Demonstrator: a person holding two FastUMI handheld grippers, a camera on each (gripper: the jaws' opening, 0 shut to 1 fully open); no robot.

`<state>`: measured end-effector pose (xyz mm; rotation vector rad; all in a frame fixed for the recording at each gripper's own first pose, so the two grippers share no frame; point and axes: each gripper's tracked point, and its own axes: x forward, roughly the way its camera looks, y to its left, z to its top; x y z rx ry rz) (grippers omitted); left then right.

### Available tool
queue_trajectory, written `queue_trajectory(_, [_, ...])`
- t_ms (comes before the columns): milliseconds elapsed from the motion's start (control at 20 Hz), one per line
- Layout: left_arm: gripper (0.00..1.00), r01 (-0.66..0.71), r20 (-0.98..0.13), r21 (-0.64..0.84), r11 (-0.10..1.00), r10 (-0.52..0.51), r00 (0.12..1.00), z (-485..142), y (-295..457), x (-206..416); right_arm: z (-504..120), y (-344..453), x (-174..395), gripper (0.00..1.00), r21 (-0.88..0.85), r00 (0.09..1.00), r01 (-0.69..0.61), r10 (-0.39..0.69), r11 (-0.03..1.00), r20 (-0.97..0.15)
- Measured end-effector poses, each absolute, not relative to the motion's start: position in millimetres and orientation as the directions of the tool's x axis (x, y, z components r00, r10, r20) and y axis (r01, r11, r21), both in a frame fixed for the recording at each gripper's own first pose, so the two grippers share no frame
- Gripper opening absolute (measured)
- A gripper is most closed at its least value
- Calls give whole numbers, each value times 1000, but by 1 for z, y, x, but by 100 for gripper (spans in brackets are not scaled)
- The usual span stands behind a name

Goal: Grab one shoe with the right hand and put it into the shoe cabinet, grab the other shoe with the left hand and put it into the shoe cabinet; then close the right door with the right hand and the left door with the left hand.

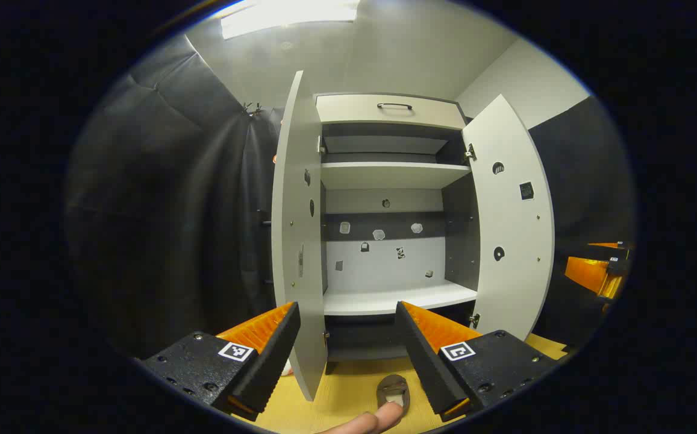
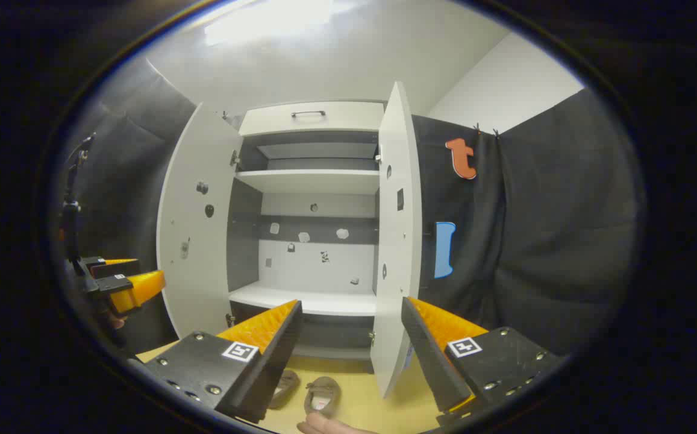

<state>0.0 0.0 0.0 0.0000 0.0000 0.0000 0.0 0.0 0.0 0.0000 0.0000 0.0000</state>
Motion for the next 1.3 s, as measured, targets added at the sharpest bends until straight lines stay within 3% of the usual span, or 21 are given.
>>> queue_trajectory(150, [97,0,8,0,1000,0,1000,1,2,-2,-1,-1,6,99,13,1000,10,-10,1000,-10])
queue_trajectory(200, [97,-3,10,0,1000,3,1000,1,4,-2,-3,-2,9,94,19,1000,10,-10,1000,-13])
queue_trajectory(250, [97,-6,10,-2,1000,6,1000,1,5,-3,-4,-1,10,98,21,1000,10,-9,1000,-17])
queue_trajectory(450, [95,-8,14,-22,1000,8,1000,0,7,-5,-17,-2,19,98,-4,999,12,-13,1000,-47])
queue_trajectory(550, [97,-1,24,-40,999,2,1000,2,6,-6,-27,3,26,94,-2,997,0,0,1000,-76])
queue_trajectory(600, [95,1,25,-48,999,0,1000,0,5,-6,-35,8,33,98,4,996,-11,11,1000,-89])
queue_trajectory(750, [95,-4,20,-55,998,5,1000,-3,9,-5,-57,19,42,98,7,992,-34,35,999,-124])
queue_trajectory(800, [97,-4,17,-54,999,5,1000,-4,9,-5,-68,24,44,94,3,989,-44,44,999,-143])
queue_trajectory(900, [97,-4,18,-62,998,5,1000,-6,11,-6,-95,36,51,98,-6,980,-69,67,998,-186])
queue_trajectory(1100, [97,-10,17,-76,997,11,1000,-12,17,-8,-164,59,63,98,-19,955,-98,89,995,-283])
queue_trajectory(1150, [97,-8,15,-76,997,9,1000,-14,16,-9,-183,64,68,94,-16,945,-102,92,995,-313])
queue_trajectory(1300, [96,16,12,-74,997,-16,1000,-23,14,-14,-244,81,77,99,15,907,-114,111,993,-407])
